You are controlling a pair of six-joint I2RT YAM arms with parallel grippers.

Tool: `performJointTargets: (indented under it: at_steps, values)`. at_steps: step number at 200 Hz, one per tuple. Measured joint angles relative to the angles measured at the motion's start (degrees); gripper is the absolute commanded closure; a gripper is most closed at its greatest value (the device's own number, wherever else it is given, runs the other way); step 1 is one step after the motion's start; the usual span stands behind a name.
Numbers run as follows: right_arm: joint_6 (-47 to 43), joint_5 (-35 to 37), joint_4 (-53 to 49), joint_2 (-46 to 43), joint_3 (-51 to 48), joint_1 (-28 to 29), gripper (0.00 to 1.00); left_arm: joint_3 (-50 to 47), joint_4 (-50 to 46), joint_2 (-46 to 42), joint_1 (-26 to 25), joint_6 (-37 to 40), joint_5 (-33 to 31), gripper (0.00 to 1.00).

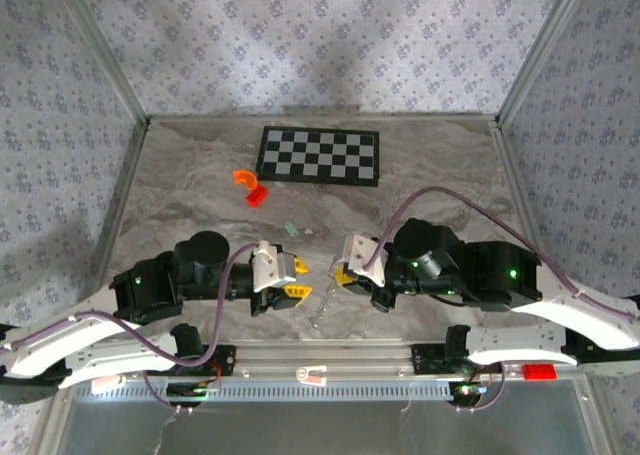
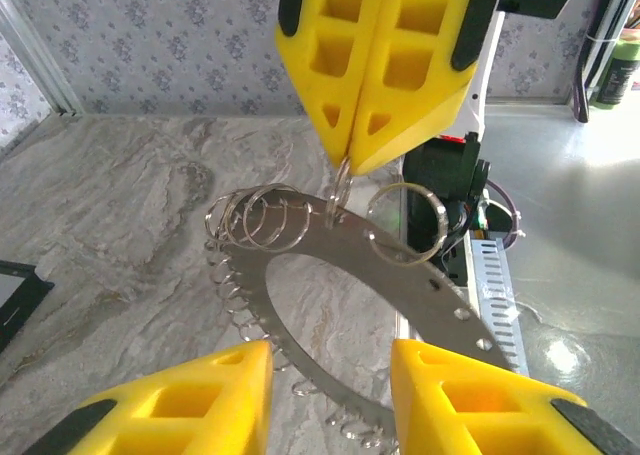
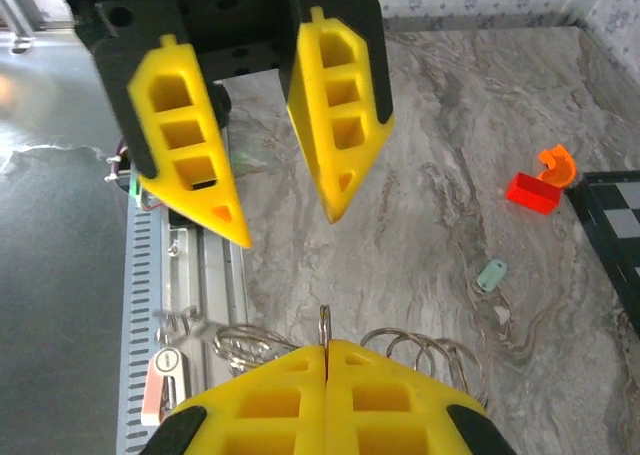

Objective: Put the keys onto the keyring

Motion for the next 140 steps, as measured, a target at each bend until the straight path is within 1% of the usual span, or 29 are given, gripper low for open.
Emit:
performJointTargets:
  at_steps: [29,106,140]
  values:
    - [-0.7,-0.4,-1.0,0.4,1.0,0.8,1.00,0.3,0.7,0.0,0.0,0.0,1.0,0.69]
    - [-1.7,-1.0,-1.2,1.3,1.0,1.0,1.00,0.6,5.3,3.0,0.0,-0.3,3.9,0.69]
    - [-1.8,-1.4,-1.2,1.3,1.0,1.2,1.00,0.7,6.4,4.3,0.0,-0.3,4.1,0.73]
